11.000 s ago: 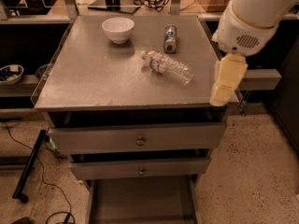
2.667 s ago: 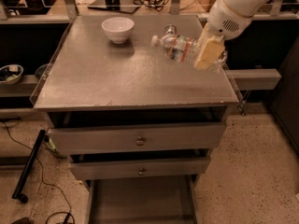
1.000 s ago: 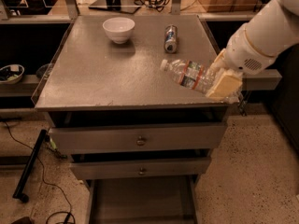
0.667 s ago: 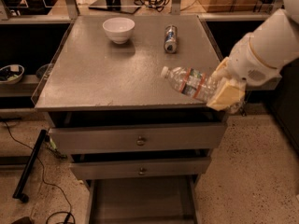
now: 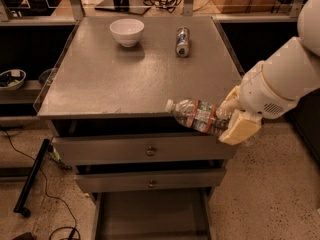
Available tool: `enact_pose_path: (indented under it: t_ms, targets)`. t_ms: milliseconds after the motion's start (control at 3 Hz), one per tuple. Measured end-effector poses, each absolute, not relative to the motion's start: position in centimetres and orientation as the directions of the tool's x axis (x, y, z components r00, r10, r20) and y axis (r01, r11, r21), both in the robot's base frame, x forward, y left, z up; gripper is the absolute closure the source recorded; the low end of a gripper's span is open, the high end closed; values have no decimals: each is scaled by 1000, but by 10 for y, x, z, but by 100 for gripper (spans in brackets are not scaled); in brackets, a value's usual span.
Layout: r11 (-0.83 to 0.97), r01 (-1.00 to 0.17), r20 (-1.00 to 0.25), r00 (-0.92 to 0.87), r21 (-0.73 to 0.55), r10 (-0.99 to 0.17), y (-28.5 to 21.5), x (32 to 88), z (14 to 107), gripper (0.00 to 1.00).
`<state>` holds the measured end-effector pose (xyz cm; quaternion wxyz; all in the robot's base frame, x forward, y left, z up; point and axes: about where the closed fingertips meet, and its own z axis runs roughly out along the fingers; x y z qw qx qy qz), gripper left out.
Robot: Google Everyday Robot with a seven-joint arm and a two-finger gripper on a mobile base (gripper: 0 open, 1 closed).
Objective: Place water bottle into bottom drawer
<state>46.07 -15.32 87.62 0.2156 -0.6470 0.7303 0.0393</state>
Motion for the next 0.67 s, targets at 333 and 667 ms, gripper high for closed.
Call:
enact_pose_path:
  t_ms: [333, 667]
  targets:
    - [161, -964, -365, -74, -214, -928, -152, 458, 872, 100]
    - [165, -974, -369, -98, -155, -924, -143, 444, 834, 100]
